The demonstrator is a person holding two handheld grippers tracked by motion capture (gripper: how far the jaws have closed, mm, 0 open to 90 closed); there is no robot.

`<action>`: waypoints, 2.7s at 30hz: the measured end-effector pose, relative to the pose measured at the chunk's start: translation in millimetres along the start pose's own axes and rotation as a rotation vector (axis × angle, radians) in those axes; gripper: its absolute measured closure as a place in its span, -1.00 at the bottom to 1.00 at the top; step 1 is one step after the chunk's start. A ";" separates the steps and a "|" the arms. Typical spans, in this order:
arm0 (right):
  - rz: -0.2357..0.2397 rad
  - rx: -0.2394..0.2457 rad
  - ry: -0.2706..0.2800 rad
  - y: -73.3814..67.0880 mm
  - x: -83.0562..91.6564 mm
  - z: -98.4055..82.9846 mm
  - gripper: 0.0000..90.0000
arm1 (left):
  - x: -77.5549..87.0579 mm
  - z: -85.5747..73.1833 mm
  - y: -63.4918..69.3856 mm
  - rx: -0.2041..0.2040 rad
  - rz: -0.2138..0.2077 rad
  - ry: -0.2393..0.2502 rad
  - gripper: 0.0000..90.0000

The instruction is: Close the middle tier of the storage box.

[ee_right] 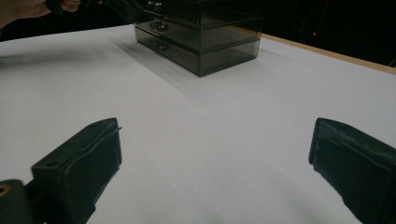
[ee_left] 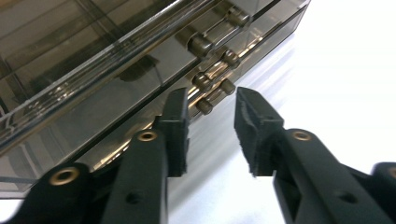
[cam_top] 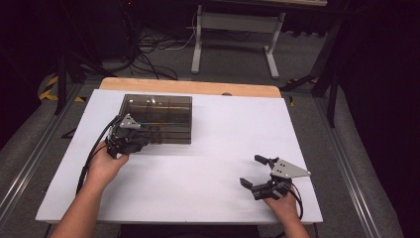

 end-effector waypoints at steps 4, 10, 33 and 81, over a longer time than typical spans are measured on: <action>0.000 0.000 0.000 0.0 -0.1 0.0 -0.94 | 3.6 1.5 3.1 -0.015 -0.012 0.007 0.31; 0.000 0.000 -0.001 -0.1 -0.1 0.0 -0.94 | 10.1 3.1 5.9 0.000 -0.050 0.044 0.25; -0.005 -0.001 -0.002 0.4 -0.3 -0.1 -0.94 | 37.6 -24.7 40.7 0.000 -0.253 0.261 -0.95; 0.009 0.007 0.001 -1.6 0.2 0.3 -0.94 | 41.0 -106.1 16.1 0.055 -0.154 0.418 -0.99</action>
Point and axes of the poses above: each handheld gripper's, and its own axes: x roughly backward along the jaws, z roughly out of its top, y roughly to its right, the point moved 5 cm from there along -x, roughly forward along the jaws, and after that the axes turned 1 degree about -x, right-handed, at the moved point
